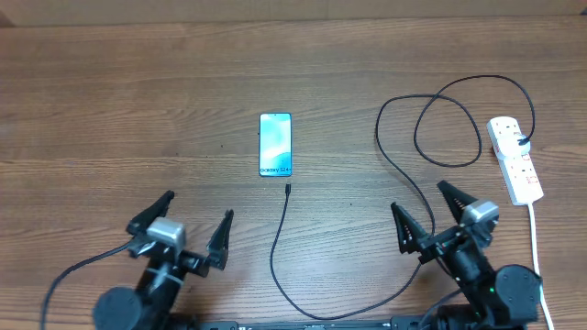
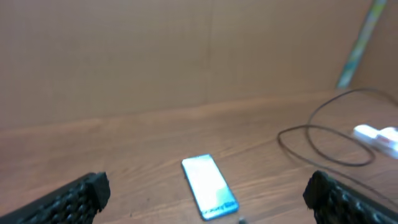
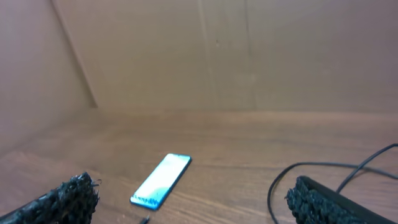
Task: Plug charger to phone and switch on socket
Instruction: 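Move the left gripper over the phone and lower onto it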
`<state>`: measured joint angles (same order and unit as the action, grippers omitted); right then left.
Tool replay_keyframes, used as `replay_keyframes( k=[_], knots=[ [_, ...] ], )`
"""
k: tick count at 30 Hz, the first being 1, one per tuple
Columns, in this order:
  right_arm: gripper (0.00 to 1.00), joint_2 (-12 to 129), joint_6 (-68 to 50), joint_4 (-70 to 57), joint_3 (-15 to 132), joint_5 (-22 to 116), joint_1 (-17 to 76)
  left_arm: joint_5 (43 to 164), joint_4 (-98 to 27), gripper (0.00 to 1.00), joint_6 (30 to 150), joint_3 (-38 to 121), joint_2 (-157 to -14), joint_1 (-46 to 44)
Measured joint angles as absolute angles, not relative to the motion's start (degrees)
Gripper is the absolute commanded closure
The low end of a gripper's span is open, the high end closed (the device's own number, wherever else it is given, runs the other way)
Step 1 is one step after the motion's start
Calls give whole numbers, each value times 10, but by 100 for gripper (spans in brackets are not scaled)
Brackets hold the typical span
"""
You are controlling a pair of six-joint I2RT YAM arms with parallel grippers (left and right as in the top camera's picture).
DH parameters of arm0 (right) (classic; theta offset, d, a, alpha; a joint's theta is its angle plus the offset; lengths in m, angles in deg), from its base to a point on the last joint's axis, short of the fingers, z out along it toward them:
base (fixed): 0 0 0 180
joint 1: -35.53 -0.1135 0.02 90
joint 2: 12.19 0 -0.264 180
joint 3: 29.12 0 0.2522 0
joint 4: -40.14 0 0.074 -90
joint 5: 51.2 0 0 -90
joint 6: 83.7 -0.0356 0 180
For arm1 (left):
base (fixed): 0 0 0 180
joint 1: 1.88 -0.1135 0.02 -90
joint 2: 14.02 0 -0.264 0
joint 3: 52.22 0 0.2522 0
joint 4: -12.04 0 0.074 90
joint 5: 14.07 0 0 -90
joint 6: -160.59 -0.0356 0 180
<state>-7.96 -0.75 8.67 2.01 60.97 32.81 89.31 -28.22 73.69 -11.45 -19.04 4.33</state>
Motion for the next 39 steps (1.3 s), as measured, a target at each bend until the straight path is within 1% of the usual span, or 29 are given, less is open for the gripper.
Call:
replay_keyframes(
  k=[6, 11, 12, 18, 20, 22, 23, 24, 26, 27, 33, 39],
  knots=[
    [0, 34, -8, 20, 147, 593, 328, 914, -435, 0, 738, 91, -340, 43],
    [0, 163, -9, -91, 289, 589, 328, 939, -575, 0, 735, 282, -520, 43],
    [0, 199, -9, -119, 325, 589, 328, 946, -619, 0, 736, 338, -574, 43],
    [0, 364, -10, -226, 459, 589, 328, 968, -800, 1, 736, 554, -796, 43],
    [0, 420, -10, -242, 482, 592, 328, 981, -830, 0, 737, 607, -865, 43],
    [0, 463, -10, -246, 488, 598, 328, 1000, -835, 0, 743, 631, -920, 43],
    [0, 492, -10, -251, 488, 605, 328, 1011, -836, 2, 746, 635, -943, 43],
    [0, 511, -10, -255, 488, 610, 328, 1022, -837, 23, 749, 636, -964, 43],
    [0, 561, -11, -257, 488, 624, 328, 1040, -841, 83, 754, 637, -1007, 43],
    [0, 582, -13, -257, 488, 633, 328, 1045, -841, 96, 755, 637, -1026, 43],
    [0, 701, -32, -257, 488, 686, 328, 1068, -844, 96, 786, 638, -1133, 44],
    [0, 787, -41, -251, 488, 702, 328, 1053, -842, 96, 824, 639, -1212, 56]
  ],
)
